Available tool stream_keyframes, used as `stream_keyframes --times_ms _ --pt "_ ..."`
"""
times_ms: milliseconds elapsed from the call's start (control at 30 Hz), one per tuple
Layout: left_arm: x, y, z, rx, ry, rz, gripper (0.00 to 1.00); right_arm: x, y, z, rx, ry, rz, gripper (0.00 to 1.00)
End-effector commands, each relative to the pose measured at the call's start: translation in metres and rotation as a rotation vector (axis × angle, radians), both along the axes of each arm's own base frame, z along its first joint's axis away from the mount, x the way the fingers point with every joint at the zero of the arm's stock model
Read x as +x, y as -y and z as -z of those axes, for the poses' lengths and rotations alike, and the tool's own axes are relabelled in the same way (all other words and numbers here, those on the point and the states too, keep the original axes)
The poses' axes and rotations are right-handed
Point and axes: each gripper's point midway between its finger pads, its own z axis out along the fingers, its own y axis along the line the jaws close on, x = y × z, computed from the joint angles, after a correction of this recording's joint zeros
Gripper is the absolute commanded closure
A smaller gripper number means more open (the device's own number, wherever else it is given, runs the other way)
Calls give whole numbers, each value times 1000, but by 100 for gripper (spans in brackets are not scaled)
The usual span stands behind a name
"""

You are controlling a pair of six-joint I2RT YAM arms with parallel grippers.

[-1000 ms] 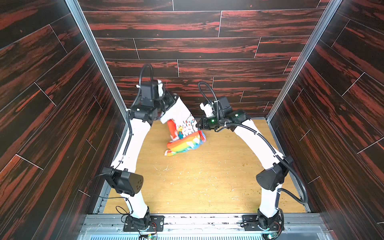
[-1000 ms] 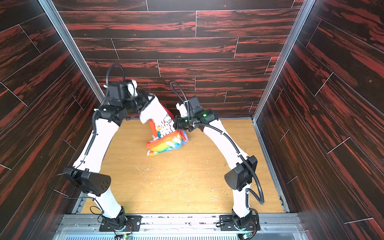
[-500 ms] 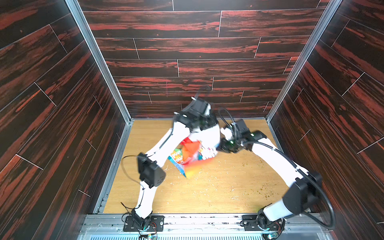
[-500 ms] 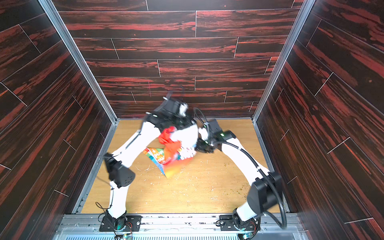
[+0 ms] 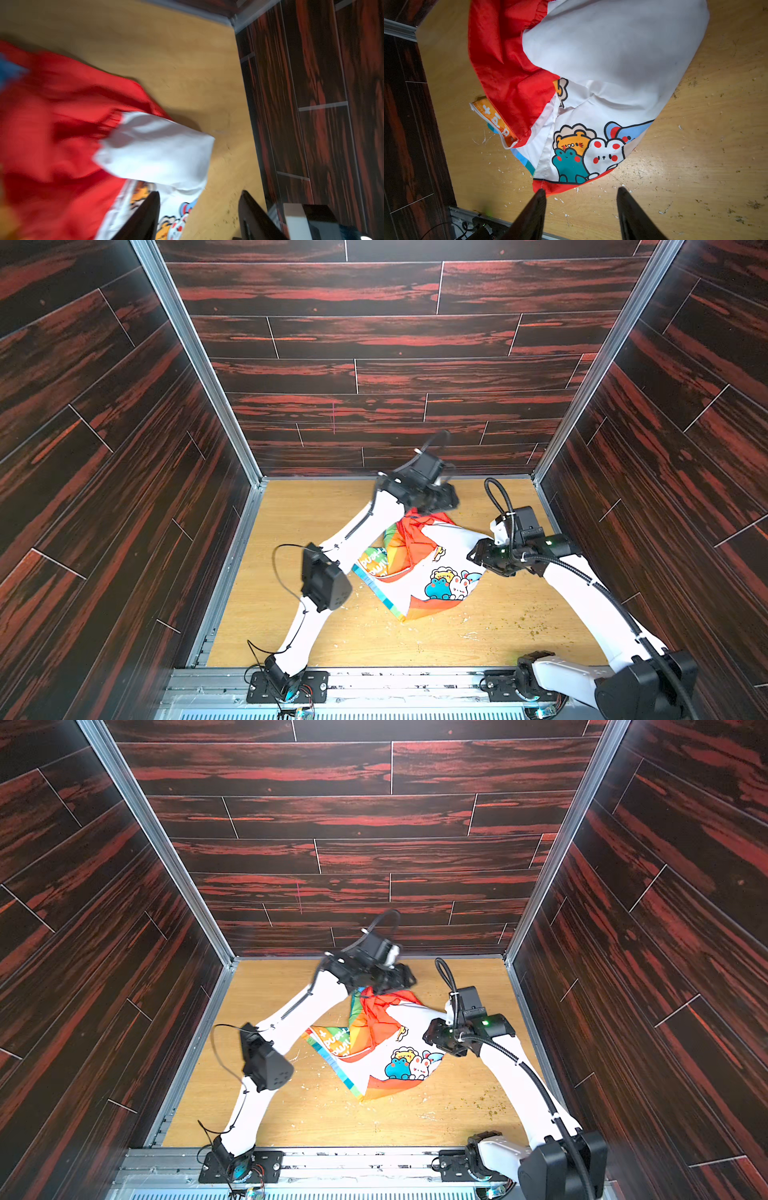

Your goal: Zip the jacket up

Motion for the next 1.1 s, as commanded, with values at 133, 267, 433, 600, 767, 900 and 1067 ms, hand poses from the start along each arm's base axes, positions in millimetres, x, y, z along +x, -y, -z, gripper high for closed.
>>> stream_keyframes --times_ms 133,267,433,600,767,900,1067 --pt "10 -119 35 165 -65 -215 31 48 -25 17 -72 -62 -53 39" --pt "0 -113 72 138 -148 -172 29 80 -46 27 -147 -74 -116 38" --pt "7 -96 93 95 -197 -138 28 117 -66 43 -253 -79 -180 37" --pt "20 -82 107 95 -217 -106 28 139 -83 63 -320 -93 -229 36" --pt "27 -85 148 205 -287 -72 36 151 -83 88 -403 -136 -234 36" --pt "33 -91 164 242 -316 -71 63 156 -83 103 -434 -163 -236 55" --pt "44 -97 159 212 -306 -93 92 161 -83 89 -423 -120 -215 93"
